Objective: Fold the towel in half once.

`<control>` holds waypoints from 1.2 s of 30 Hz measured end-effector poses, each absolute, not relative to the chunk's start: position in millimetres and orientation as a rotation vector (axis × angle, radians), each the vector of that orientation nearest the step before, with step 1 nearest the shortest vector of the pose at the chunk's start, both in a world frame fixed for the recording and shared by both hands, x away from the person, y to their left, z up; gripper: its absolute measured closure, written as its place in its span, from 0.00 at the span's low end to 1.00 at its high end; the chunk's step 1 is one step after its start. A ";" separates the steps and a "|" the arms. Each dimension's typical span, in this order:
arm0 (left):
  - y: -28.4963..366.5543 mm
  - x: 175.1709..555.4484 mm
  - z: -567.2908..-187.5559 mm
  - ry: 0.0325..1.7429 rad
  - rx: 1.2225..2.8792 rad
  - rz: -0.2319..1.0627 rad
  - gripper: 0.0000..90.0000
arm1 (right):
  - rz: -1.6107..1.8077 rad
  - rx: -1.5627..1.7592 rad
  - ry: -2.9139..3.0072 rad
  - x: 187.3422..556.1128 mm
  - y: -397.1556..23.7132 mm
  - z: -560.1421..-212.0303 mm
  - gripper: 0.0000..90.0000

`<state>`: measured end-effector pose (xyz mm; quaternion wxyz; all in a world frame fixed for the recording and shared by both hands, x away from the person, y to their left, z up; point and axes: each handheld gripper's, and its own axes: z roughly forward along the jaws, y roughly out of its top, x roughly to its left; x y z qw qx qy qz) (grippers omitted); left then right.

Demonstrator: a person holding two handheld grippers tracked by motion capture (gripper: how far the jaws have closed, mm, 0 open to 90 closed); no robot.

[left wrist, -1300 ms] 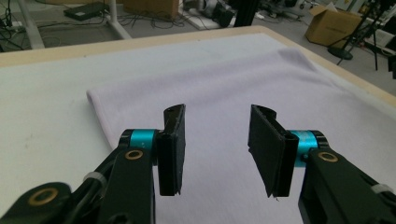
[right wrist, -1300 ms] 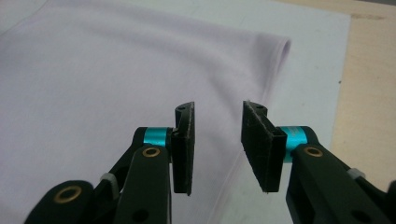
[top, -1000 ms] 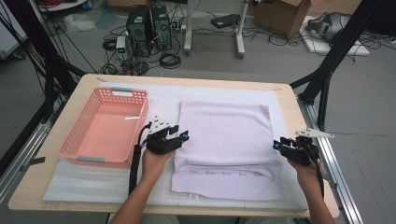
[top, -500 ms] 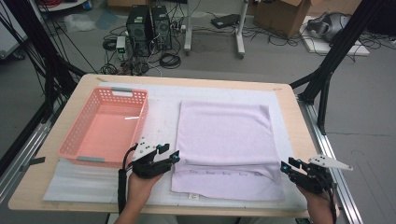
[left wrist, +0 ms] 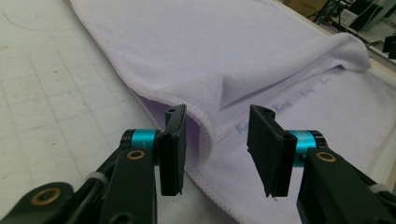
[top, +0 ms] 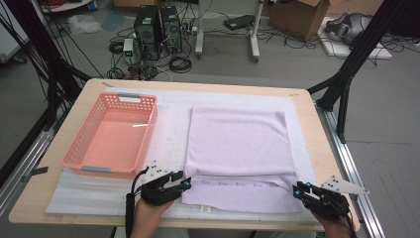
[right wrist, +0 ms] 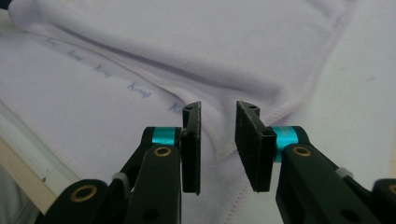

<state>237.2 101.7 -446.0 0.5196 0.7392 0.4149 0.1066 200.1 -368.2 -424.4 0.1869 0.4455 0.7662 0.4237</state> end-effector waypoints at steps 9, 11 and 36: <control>84.3 246.9 -455.1 1.056 1.885 0.247 0.78 | 0.991 1.279 2.195 218.7 -359.8 -446.2 0.88; 84.0 246.1 -454.3 1.055 1.888 0.265 0.94 | 0.976 1.274 2.191 218.7 -360.7 -445.6 0.94; 114.1 205.4 -449.1 1.011 1.796 0.033 0.96 | 1.114 1.150 2.283 173.8 -382.4 -434.7 0.96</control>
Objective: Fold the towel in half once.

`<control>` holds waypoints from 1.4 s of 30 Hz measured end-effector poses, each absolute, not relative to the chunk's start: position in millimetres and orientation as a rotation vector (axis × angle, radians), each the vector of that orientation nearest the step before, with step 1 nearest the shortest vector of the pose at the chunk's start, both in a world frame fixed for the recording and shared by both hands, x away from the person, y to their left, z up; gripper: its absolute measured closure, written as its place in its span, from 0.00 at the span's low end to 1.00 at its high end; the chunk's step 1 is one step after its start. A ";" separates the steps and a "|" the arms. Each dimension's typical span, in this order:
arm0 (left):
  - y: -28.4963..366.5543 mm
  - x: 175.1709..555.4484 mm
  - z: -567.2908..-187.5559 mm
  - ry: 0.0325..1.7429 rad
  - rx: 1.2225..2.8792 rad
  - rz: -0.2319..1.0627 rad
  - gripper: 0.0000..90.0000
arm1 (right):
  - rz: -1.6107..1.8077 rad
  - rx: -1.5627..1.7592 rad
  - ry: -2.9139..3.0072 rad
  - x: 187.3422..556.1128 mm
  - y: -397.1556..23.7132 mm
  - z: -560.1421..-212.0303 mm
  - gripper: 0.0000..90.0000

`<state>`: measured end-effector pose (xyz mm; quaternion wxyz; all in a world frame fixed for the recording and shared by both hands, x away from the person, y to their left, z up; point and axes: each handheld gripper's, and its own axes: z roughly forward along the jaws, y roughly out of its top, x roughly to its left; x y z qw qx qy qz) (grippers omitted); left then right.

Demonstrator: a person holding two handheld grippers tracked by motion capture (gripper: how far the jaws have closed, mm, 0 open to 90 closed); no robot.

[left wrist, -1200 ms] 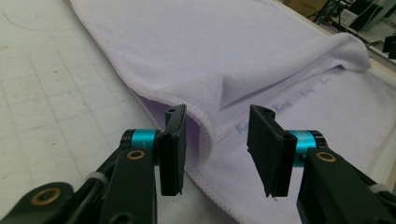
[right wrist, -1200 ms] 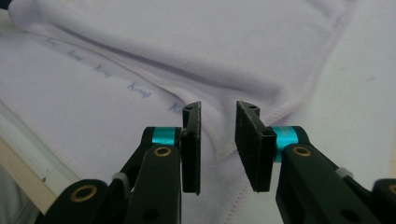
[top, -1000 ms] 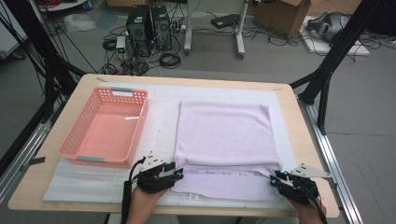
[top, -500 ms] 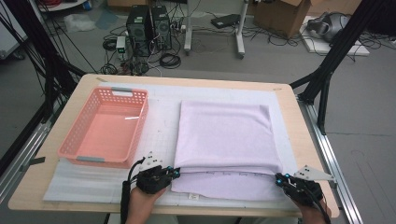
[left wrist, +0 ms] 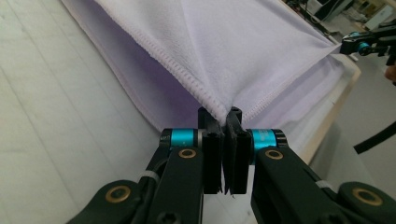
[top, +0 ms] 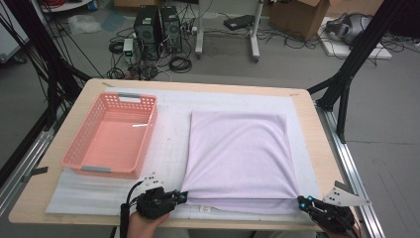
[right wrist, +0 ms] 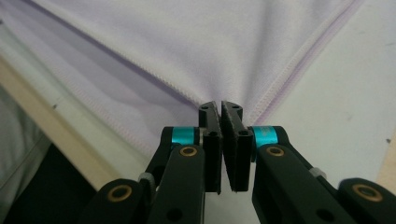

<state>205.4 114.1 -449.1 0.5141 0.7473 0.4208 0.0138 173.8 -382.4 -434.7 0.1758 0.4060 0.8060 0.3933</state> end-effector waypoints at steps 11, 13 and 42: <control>115.4 189.8 -451.6 0.991 1.836 -0.016 0.93 | 1.096 1.127 2.315 154.0 -383.5 -434.2 0.97; 116.1 189.8 -448.3 1.003 1.800 0.007 0.75 | 1.074 1.139 2.320 152.7 -383.9 -435.5 0.94; 91.2 312.3 -454.0 1.135 1.866 0.242 0.70 | 1.130 1.362 2.105 207.3 -389.7 -431.1 0.67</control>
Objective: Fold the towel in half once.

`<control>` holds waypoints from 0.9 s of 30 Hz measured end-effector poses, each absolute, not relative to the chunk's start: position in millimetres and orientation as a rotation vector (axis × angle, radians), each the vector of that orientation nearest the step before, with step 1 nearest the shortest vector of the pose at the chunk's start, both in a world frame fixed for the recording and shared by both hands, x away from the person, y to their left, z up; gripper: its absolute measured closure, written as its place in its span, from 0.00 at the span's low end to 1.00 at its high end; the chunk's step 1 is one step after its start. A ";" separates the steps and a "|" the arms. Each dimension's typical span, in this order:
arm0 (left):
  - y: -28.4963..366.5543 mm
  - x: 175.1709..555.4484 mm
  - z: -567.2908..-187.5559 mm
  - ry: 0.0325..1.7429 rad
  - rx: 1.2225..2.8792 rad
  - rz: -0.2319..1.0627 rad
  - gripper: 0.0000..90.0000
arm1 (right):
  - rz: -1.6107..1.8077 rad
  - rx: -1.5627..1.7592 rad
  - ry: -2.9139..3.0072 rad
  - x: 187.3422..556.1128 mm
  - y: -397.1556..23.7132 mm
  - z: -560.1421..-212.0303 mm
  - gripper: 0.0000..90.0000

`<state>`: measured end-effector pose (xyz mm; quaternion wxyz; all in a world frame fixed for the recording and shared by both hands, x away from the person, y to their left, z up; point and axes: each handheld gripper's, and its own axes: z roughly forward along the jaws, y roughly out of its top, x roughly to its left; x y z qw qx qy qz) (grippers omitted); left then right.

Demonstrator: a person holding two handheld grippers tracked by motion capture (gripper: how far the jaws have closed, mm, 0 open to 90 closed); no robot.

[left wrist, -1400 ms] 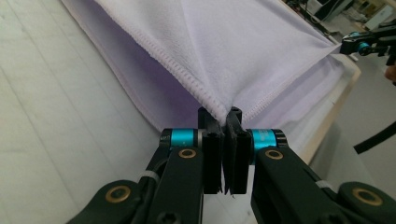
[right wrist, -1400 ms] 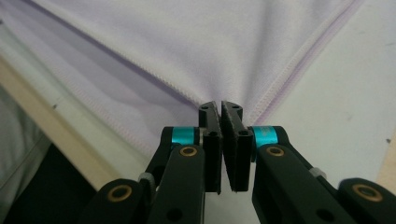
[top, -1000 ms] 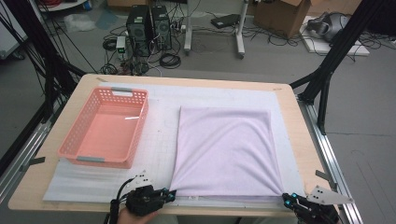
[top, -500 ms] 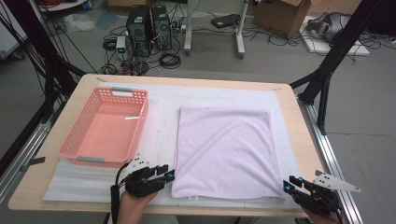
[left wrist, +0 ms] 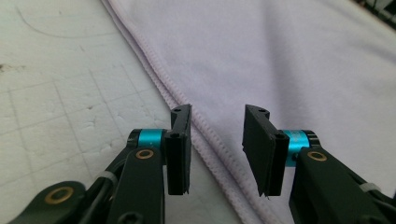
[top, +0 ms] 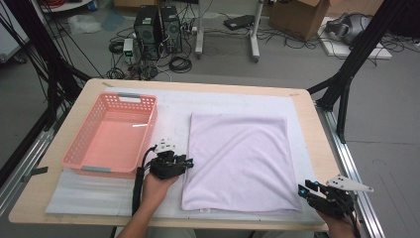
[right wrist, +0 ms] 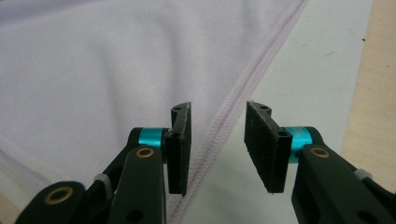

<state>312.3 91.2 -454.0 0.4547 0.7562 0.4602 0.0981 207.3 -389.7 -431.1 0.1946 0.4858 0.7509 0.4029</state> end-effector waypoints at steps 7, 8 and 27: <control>89.6 317.4 -450.2 1.145 1.909 0.359 0.93 | 1.121 1.372 2.112 219.5 -387.0 -433.8 0.66; 91.0 319.3 -451.3 1.162 1.896 0.352 0.93 | 1.114 1.369 2.118 220.7 -386.1 -434.3 0.66; 114.7 288.3 -452.4 1.160 1.802 0.210 0.67 | 1.036 1.419 2.165 230.3 -377.9 -443.9 0.96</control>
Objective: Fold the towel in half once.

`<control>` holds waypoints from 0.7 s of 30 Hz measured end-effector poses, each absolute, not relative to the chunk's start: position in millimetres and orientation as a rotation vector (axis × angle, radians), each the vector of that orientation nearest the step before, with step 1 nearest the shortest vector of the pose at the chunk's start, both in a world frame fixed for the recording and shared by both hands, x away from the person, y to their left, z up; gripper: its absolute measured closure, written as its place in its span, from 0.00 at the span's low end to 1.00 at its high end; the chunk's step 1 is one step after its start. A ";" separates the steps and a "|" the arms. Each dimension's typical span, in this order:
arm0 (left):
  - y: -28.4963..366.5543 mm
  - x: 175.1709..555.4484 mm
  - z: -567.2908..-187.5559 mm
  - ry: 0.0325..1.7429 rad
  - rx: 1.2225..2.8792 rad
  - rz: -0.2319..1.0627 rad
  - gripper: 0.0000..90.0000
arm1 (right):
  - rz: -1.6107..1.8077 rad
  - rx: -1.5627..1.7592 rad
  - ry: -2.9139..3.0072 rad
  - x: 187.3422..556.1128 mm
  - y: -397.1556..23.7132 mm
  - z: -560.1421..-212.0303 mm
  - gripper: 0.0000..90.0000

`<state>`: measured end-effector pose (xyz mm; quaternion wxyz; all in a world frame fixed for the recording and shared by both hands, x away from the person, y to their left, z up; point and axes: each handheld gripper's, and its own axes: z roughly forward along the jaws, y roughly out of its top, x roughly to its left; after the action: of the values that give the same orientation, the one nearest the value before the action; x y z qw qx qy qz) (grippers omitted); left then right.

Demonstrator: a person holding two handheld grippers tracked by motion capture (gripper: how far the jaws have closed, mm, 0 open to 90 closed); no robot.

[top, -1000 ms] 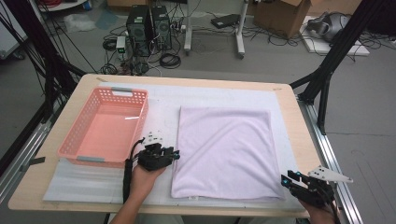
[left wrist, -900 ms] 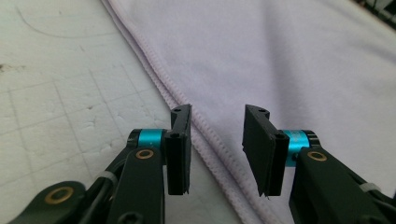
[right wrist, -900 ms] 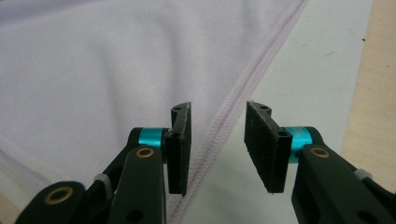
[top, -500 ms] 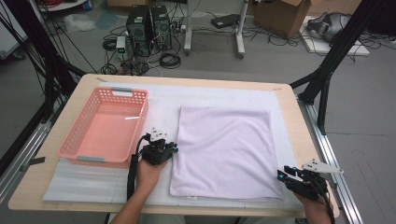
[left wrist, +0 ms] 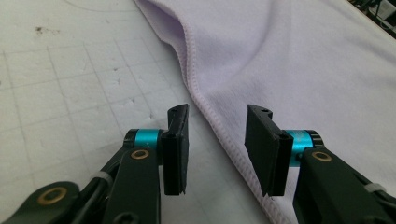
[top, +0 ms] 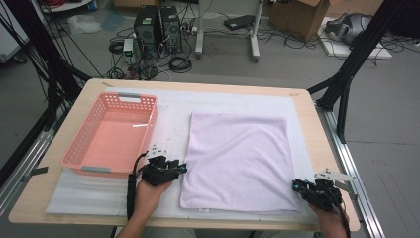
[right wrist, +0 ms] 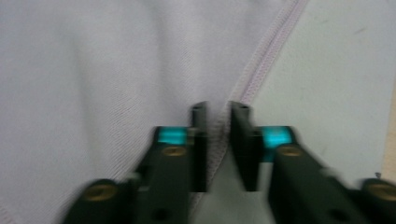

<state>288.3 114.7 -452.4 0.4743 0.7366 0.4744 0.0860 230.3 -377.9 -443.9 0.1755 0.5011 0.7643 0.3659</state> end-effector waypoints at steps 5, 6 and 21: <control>112.6 280.7 -451.9 1.148 1.811 0.193 0.68 | 0.982 1.431 2.129 227.4 -378.7 -442.4 0.87; 112.0 278.4 -451.7 1.144 1.816 0.189 0.67 | 0.987 1.451 2.123 226.5 -379.0 -441.9 0.73; 116.7 232.2 -452.5 1.093 1.835 0.091 0.57 | 0.982 1.324 2.256 178.6 -371.9 -444.6 0.47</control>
<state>232.2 116.7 -452.5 0.4813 0.7524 0.4481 0.0374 178.6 -371.9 -444.6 0.1728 0.4665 0.7954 0.3462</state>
